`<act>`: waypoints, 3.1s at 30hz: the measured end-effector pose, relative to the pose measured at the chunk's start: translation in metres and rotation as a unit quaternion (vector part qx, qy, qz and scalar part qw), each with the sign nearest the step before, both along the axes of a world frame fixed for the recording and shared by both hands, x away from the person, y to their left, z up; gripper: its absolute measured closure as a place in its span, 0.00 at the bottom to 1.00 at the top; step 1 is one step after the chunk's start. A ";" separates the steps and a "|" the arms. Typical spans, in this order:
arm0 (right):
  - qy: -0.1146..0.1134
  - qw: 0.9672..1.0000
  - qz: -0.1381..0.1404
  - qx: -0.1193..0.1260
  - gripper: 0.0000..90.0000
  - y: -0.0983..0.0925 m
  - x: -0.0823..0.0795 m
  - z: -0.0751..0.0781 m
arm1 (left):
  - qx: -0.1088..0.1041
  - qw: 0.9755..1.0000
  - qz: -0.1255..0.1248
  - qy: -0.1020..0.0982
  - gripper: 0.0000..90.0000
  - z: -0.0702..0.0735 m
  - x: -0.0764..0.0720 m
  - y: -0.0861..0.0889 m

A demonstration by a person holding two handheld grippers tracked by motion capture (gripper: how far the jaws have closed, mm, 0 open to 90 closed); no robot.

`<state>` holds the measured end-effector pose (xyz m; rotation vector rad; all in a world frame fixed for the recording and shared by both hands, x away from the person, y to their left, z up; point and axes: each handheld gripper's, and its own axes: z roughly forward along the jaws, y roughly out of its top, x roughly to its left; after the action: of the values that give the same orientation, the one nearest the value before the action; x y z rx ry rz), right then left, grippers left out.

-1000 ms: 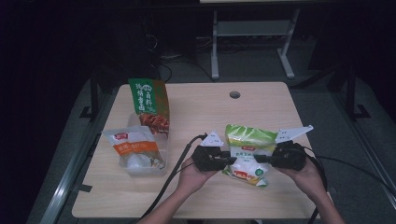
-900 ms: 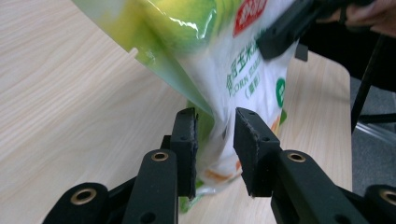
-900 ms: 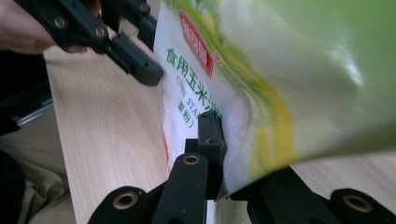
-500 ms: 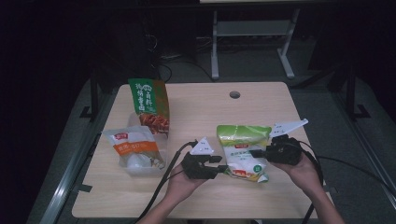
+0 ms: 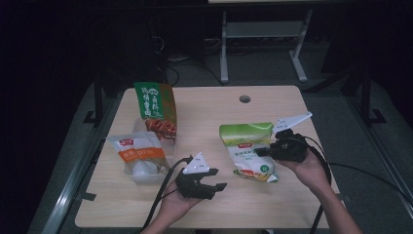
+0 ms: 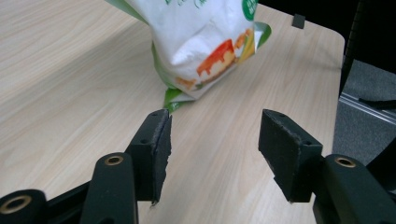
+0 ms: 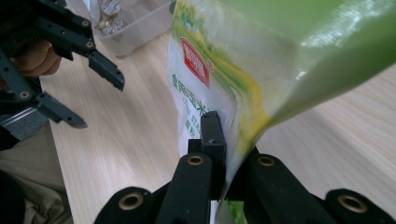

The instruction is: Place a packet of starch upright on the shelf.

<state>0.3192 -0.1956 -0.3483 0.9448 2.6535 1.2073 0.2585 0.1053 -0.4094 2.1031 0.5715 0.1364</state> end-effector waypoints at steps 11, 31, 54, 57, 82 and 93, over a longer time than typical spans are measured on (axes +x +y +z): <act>-0.001 1.000 0.008 -0.002 1.00 0.022 0.013 0.019 | 0.003 1.000 0.006 0.001 0.42 -0.006 -0.014 0.021; -0.007 0.999 0.039 0.004 1.00 0.065 0.035 0.050 | -0.009 1.000 0.006 0.009 0.37 -0.013 -0.024 0.038; -0.029 0.996 0.086 0.021 1.00 0.121 0.054 0.085 | -0.013 1.000 0.010 0.011 0.35 -0.013 -0.027 0.045; -0.030 0.995 0.089 0.022 1.00 0.127 0.056 0.087 | -0.011 1.000 0.009 0.010 0.35 -0.013 -0.028 0.045; -0.030 0.993 0.116 0.018 1.00 0.185 0.078 0.096 | -0.008 1.000 0.006 0.008 0.35 -0.013 -0.029 0.047; -0.027 0.993 0.114 0.021 1.00 0.208 0.089 0.093 | -0.013 1.000 0.007 0.008 0.34 -0.013 -0.029 0.046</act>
<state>0.4084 0.0128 -0.2552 0.6169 2.7629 1.3151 0.2290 0.1517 -0.4227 2.0780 0.5948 0.1195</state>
